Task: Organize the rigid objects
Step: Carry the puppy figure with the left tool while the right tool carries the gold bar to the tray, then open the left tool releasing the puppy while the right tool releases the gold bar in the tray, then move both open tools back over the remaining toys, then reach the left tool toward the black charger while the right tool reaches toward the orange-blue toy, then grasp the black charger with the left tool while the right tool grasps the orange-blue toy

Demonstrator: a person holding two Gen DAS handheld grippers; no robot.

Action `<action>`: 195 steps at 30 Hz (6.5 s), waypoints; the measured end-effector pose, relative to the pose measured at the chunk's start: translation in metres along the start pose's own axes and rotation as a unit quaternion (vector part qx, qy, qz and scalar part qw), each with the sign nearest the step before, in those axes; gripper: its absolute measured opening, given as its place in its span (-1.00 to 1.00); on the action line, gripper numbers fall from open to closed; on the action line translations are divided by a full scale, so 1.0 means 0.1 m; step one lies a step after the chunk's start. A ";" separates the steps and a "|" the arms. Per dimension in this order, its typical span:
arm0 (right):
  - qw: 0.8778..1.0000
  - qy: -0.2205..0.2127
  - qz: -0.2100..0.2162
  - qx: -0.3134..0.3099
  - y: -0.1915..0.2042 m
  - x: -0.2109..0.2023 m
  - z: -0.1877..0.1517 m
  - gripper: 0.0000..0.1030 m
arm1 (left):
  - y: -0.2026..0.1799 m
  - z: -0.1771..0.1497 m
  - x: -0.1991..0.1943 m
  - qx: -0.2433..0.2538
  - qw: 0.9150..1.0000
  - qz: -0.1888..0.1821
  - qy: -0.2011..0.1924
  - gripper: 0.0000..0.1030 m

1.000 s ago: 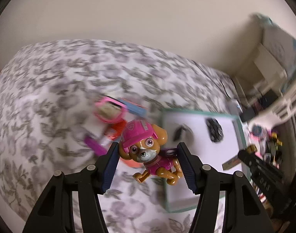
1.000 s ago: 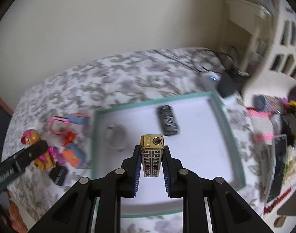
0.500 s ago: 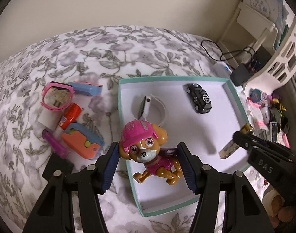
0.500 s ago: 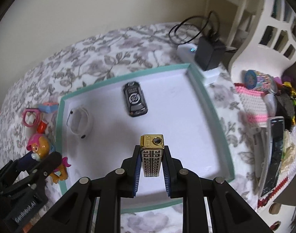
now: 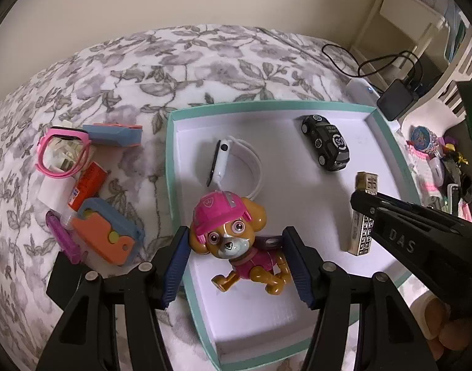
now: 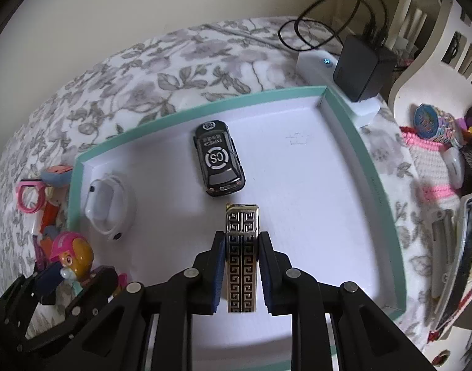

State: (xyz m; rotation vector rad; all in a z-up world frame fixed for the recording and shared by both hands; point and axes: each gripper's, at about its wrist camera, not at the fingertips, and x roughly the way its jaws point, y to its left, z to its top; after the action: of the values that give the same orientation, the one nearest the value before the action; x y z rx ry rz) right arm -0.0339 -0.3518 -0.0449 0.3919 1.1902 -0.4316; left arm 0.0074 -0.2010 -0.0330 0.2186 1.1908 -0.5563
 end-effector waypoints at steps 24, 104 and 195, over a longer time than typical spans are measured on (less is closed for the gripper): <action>1.000 -0.008 -0.020 0.001 -0.01 -0.06 0.06 -0.21 | 0.00 0.04 0.12 -0.004 1.000 -0.015 0.014 0.20; 0.971 -0.057 0.093 -0.211 2.12 -0.11 -0.46 1.00 | 2.44 -0.30 -0.57 -0.244 0.965 0.095 0.006 0.93; 0.981 0.014 0.114 -0.153 1.81 -0.22 -0.76 -0.17 | 1.94 -0.47 -0.52 -0.241 0.969 -0.045 0.030 0.12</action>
State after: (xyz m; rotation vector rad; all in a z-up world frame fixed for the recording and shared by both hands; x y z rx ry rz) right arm -0.0073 -0.1562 -0.0365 0.2631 1.2004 -0.0417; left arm 0.0565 -0.0009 -0.0266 -0.2356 1.3635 -0.3249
